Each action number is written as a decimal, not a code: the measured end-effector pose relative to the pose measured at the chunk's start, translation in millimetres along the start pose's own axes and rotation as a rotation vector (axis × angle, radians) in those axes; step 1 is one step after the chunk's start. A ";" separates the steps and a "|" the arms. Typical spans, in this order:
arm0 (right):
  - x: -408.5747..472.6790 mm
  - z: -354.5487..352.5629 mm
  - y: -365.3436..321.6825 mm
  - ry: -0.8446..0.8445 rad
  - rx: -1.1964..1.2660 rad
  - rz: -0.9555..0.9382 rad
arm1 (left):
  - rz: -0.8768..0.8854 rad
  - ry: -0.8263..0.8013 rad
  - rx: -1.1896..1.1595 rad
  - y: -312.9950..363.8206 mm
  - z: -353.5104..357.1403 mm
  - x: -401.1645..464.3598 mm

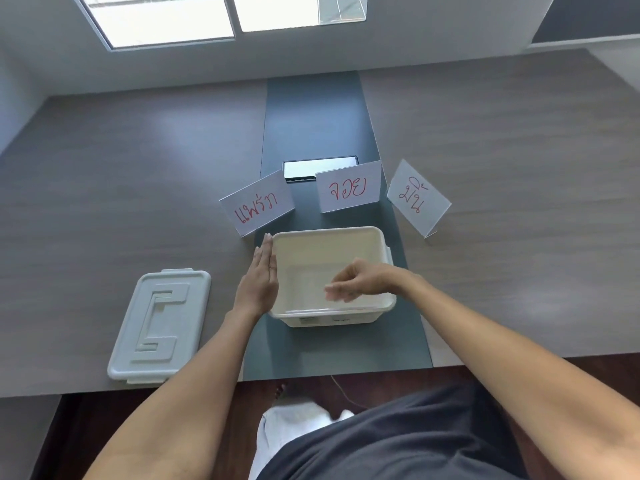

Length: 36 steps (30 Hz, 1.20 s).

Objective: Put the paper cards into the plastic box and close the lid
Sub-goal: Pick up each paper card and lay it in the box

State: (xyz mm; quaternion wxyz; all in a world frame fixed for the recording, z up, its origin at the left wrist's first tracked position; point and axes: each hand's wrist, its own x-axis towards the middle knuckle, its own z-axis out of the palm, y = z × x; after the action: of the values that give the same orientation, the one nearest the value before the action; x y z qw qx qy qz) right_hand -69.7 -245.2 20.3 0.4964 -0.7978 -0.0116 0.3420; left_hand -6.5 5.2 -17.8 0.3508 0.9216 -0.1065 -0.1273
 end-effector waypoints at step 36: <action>14.1 -171.4 84.0 0.895 -0.599 0.451 | 0.032 -0.003 -0.062 16.4 2.1 10.4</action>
State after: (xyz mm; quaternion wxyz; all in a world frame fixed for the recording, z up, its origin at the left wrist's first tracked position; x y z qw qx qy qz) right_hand 9.7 -417.1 -7.6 0.1206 -0.9531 0.2731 0.0505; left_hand 0.9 -11.0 -9.9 0.3813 0.9082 -0.1177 -0.1261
